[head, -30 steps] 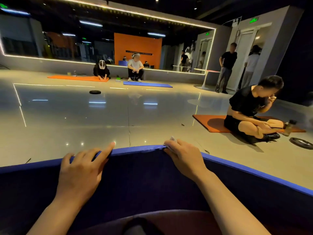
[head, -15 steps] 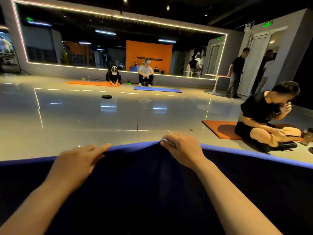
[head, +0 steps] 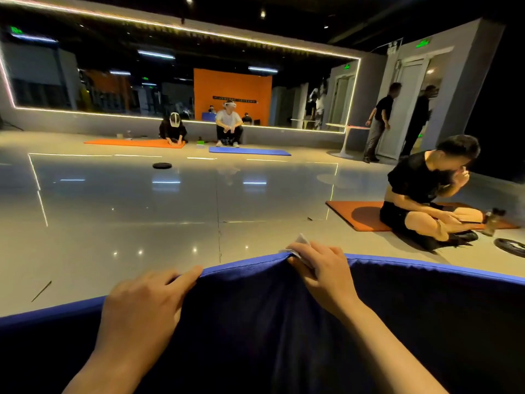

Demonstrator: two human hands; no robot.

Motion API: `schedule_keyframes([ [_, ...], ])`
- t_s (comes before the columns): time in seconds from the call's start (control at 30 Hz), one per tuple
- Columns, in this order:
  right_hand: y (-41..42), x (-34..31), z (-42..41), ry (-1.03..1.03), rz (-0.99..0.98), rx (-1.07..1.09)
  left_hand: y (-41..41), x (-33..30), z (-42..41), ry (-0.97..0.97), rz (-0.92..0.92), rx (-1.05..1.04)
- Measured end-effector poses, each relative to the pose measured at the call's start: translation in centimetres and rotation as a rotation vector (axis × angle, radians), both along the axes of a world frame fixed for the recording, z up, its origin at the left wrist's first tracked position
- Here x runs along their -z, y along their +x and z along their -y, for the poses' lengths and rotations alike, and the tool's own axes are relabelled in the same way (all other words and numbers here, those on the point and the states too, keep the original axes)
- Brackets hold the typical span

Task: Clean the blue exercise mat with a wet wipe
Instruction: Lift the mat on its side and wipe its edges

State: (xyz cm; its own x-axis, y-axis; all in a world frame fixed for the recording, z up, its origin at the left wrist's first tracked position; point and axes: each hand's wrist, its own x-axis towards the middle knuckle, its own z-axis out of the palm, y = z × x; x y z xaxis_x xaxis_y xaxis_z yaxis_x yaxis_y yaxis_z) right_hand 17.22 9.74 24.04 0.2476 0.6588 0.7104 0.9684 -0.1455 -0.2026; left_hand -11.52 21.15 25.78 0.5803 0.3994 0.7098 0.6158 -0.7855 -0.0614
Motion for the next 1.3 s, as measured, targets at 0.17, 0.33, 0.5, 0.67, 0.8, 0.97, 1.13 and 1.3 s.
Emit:
schedule_keyframes([
  [0.17, -0.9, 0.3, -0.1, 0.037, -0.008, 0.021, -0.2, 0.4, -0.7, -0.023, -0.008, -0.026],
  [0.33, -3.8, 1.4, -0.3, 0.126, -0.046, 0.097, -0.2, 0.9, -1.5, -0.05, -0.011, -0.04],
  [0.5, -10.8, 1.2, -2.6, 0.156, 0.0, 0.035, -0.3, 1.4, -0.7, -0.032, 0.018, -0.069],
  [0.67, -12.5, -0.1, -3.1, 0.04, 0.15, -0.103, -0.9, 1.8, -0.3, -0.02, 0.049, -0.035],
  [0.8, -8.3, -0.5, -0.1, -0.062, 0.335, -0.005, -0.9, 1.5, -0.1, -0.052, 0.014, -0.042],
  [0.97, -0.9, -0.4, 4.7, -0.112, 0.239, 0.391, -0.9, 1.4, 0.2, -0.088, 0.003, -0.043],
  [1.13, -5.5, 0.2, 1.4, 0.049, 0.069, 0.302, -1.1, 1.8, 0.1, -0.04, 0.03, -0.038],
  [1.3, -13.6, 0.6, -3.5, 0.079, 0.169, 0.078, -1.0, 1.8, 0.3, -0.032, 0.061, -0.05],
])
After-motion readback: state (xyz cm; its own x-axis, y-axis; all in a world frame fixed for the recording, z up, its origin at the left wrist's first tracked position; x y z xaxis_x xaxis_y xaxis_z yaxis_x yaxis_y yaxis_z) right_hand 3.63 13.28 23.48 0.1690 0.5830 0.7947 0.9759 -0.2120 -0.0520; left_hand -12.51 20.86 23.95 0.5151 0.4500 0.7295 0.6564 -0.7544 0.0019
